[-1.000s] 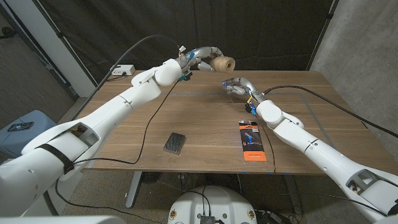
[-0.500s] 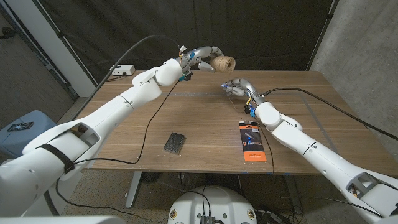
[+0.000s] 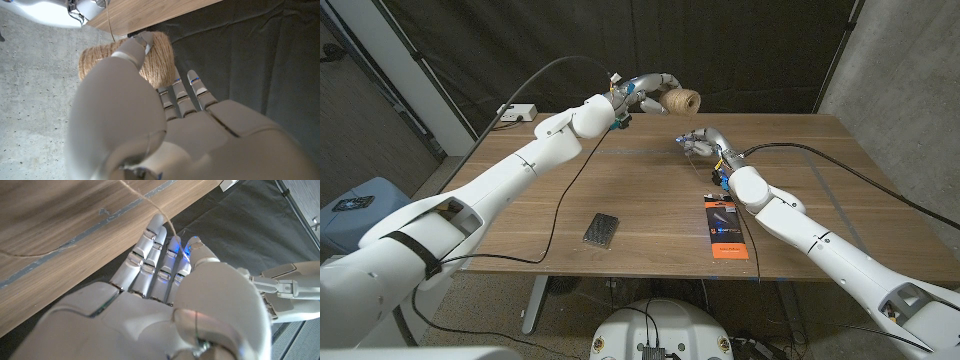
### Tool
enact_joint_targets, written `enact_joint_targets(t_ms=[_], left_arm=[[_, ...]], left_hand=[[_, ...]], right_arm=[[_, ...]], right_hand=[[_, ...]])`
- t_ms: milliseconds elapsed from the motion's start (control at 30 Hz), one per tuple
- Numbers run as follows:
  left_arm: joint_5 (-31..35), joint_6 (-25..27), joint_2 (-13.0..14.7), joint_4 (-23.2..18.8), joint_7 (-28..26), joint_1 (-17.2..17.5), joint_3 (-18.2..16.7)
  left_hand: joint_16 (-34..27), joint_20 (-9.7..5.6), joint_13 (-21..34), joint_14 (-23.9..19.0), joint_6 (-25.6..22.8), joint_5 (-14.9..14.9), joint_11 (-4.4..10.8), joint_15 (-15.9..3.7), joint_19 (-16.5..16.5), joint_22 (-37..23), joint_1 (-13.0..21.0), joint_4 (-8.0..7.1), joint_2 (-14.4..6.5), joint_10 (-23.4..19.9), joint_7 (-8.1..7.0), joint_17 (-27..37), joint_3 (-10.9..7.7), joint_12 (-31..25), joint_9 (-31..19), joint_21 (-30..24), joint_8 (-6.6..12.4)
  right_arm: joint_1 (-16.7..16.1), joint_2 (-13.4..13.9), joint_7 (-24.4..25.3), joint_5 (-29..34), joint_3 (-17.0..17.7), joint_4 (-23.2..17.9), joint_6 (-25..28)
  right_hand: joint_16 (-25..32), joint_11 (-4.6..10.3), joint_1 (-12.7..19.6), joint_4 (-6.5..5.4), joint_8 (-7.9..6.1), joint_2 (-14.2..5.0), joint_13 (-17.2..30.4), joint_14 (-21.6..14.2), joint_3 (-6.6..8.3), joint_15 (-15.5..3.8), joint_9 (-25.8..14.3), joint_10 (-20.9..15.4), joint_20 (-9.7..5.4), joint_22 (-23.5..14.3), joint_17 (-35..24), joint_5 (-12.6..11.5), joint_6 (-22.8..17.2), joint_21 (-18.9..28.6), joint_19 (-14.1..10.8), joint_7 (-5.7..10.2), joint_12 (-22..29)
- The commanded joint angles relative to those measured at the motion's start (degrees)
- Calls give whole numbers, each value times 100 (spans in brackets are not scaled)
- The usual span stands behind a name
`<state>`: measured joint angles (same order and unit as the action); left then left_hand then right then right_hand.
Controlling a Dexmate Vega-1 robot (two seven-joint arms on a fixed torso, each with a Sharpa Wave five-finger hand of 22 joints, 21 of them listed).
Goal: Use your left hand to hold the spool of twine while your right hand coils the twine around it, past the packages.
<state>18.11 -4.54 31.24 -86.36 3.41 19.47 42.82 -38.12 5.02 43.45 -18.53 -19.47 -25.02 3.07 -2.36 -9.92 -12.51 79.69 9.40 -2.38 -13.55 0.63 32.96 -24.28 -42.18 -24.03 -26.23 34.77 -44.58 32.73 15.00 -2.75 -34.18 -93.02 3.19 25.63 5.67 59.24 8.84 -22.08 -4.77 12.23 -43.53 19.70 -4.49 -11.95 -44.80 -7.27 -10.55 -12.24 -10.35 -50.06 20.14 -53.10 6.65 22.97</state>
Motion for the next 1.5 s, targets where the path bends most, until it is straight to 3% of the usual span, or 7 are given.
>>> enact_joint_targets(t_ms=[33, 400, 1500], left_arm=[[-29, 31, -69, 57, -72, -11, 9], [20, 181, -120, 26, -169, -2, 39], [248, 1362, -239, -444, -400, 104, 183]], left_hand=[[-17, -11, 252, -64, -187, -42, -44, 23, 4, -15, -210, -31, -282, -306, 126, 10, -24, 1, -38, -51, 103], [-35, -6, 259, -82, -194, -53, -55, 22, 5, -14, -216, -26, -282, -325, 156, 24, -14, 7, -36, -62, 102], [-96, 59, 277, -77, -227, -103, -155, 103, 50, -18, -163, 2, -298, -367, 215, 81, -9, 28, -19, -83, 85]], right_arm=[[-25, 28, 99, 213, -123, -273, 373], [-14, 97, -4, 317, -196, -409, 432], [-134, 451, -384, 412, -205, -991, 683]], right_hand=[[-39, 5, -20, -61, -37, -133, -14, -88, 28, -805, -10, -80, -353, -10, 8, -8, -83, 35, -37, -6, -29], [-124, 10, -128, -164, -16, -310, -47, -178, 59, -793, 5, -161, -343, -13, 41, 5, -161, 58, -49, -63, -85], [-231, -57, -264, -213, 42, -402, -83, -367, 63, -784, 36, -313, -312, -16, 51, 20, -284, 115, -103, -64, -193]])
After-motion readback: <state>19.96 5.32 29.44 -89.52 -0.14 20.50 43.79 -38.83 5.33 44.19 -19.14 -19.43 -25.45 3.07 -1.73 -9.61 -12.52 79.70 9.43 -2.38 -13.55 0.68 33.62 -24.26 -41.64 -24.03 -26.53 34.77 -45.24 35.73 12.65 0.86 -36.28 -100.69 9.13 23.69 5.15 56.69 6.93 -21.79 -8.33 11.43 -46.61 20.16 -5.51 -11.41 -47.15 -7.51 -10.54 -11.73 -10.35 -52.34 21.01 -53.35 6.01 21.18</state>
